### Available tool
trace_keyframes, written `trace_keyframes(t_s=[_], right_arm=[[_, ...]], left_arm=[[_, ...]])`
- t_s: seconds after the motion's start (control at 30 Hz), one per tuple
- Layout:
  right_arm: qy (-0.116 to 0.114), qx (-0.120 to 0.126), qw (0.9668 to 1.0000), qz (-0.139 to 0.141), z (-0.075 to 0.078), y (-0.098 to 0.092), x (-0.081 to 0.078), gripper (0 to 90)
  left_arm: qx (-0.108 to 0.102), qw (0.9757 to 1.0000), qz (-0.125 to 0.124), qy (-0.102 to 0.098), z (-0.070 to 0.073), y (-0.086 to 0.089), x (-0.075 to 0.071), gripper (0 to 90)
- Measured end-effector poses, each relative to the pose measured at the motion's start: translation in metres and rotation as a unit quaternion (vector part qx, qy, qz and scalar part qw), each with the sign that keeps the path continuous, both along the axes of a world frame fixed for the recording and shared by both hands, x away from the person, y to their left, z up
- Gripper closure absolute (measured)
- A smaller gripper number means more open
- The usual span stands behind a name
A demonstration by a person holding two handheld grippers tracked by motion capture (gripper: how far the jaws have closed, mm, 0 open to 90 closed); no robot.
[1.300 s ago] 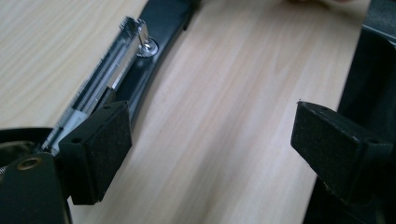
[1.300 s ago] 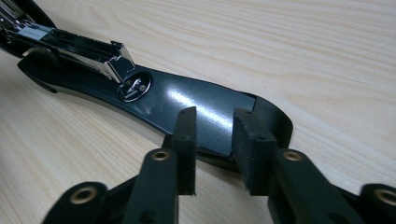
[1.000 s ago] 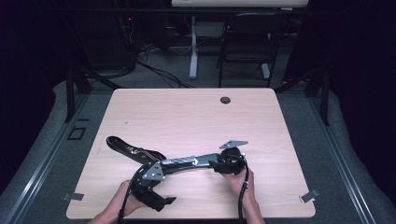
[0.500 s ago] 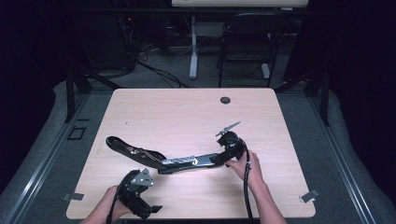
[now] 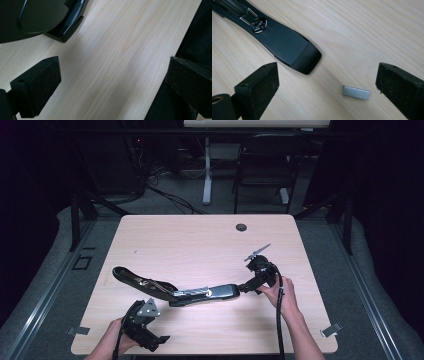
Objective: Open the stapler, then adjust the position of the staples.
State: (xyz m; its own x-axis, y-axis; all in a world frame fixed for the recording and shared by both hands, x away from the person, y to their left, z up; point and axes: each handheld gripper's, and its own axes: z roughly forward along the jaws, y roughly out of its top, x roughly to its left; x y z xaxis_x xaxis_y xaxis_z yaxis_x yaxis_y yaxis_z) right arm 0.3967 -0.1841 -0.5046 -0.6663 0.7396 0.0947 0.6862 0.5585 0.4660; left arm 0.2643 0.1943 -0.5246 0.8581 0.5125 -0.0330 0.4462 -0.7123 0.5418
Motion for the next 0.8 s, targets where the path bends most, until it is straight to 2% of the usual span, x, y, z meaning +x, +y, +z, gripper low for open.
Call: trace_keyframes(t_s=[0.07,0.13,0.23,0.3,0.33,0.4,0.53,0.57,0.67,0.7,0.8], right_arm=[[0.0,-0.007,0.9999,-0.009,0.001,-0.004,0.001,2.5],[0.012,-0.015,0.9998,-0.006,0.002,-0.009,0.005,0.0],[0.017,-0.016,0.9997,-0.01,0.003,-0.013,0.007,0.0],[0.021,-0.026,0.9994,-0.006,0.005,-0.015,0.008,0.5],[0.021,-0.017,0.9996,-0.011,0.004,-0.015,0.008,2.0],[0.024,-0.032,0.9992,0.002,0.006,-0.018,0.01,4.1],[0.02,-0.02,0.9996,-0.006,0.006,-0.021,0.013,13.9],[0.022,-0.024,0.9994,-0.008,0.006,-0.022,0.014,16.0],[0.023,-0.034,0.9991,-0.007,0.007,-0.024,0.018,23.2],[0.024,-0.023,0.9994,-0.011,0.007,-0.023,0.019,26.4],[0.031,-0.047,0.9984,-0.005,0.008,-0.022,0.023,30.9]], left_arm=[[-0.002,1.0,0.002,0.007,0.0,0.002,0.001,0.0],[-0.003,0.9999,0.01,0.005,0.001,0.003,0.0,0.0],[-0.001,0.9999,0.015,0.001,0.0,0.004,0.0,0.0],[0.004,0.9999,0.015,-0.001,0.0,0.004,-0.001,0.0],[0.005,0.9999,0.013,-0.001,0.0,0.004,-0.001,0.0],[0.004,0.9999,0.012,-0.005,0.0,0.004,-0.002,0.0],[0.003,0.9999,0.013,-0.009,0.0,0.003,-0.002,0.0],[0.002,0.9998,0.014,-0.011,-0.001,0.003,-0.002,0.0],[-0.002,0.9994,0.013,-0.032,0.003,0.004,-0.002,0.0],[-0.005,0.9994,0.014,-0.033,0.003,0.005,-0.002,0.0],[-0.003,0.9994,0.01,-0.033,0.002,0.005,-0.001,0.0]])
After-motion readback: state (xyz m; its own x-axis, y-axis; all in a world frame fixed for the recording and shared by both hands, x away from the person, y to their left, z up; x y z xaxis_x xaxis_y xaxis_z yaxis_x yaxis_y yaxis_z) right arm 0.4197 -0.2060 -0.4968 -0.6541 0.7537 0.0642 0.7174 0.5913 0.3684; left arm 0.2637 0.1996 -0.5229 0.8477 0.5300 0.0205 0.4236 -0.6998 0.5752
